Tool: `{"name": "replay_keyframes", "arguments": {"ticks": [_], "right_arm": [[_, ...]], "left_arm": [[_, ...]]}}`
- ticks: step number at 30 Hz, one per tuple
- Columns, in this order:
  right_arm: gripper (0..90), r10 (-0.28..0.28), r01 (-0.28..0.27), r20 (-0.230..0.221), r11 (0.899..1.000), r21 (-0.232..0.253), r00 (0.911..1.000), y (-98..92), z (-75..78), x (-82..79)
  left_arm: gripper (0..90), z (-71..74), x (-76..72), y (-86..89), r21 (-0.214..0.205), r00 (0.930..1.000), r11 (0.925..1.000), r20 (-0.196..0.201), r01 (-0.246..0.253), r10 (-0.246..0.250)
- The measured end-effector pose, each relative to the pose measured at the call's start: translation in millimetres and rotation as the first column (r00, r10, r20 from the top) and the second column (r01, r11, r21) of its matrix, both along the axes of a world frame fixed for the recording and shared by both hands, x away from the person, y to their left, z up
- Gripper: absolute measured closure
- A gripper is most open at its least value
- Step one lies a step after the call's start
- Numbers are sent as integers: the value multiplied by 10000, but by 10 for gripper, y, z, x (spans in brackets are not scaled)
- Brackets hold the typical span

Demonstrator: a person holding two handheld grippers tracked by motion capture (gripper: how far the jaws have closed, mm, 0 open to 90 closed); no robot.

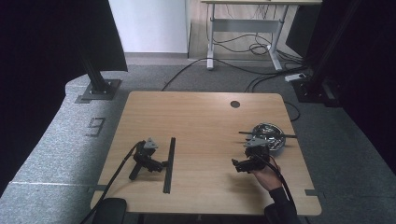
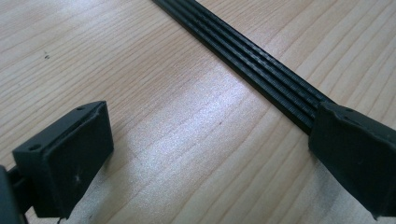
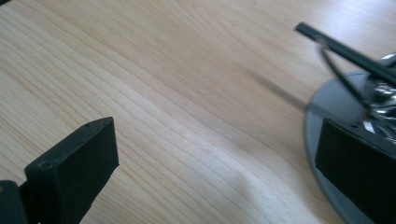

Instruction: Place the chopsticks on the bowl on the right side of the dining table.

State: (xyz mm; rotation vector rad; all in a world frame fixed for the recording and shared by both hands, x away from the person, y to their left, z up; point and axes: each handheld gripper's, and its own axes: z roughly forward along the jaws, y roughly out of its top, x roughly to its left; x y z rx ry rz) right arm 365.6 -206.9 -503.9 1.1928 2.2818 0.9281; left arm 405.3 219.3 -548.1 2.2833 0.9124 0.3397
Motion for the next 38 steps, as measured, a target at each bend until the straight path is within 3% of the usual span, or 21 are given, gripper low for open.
{"name": "replay_keyframes", "arguments": {"ticks": [11,23,29,38], "right_arm": [[0,398,-397,-351,9992,51,9986,165,-245,97],[0,494,-483,-615,9987,181,9969,194,-506,157],[0,485,-468,-289,9974,549,9984,175,-551,149],[0,479,-463,-286,9974,550,9984,176,-552,148]], "left_arm": [[0,0,0,0,-1,10000,10000,4,-1,1],[0,0,0,1,6,10000,10000,3,6,-6],[0,0,0,0,5,10000,10000,4,4,-4],[0,0,0,-1,9,10000,10000,2,4,-4]]}}
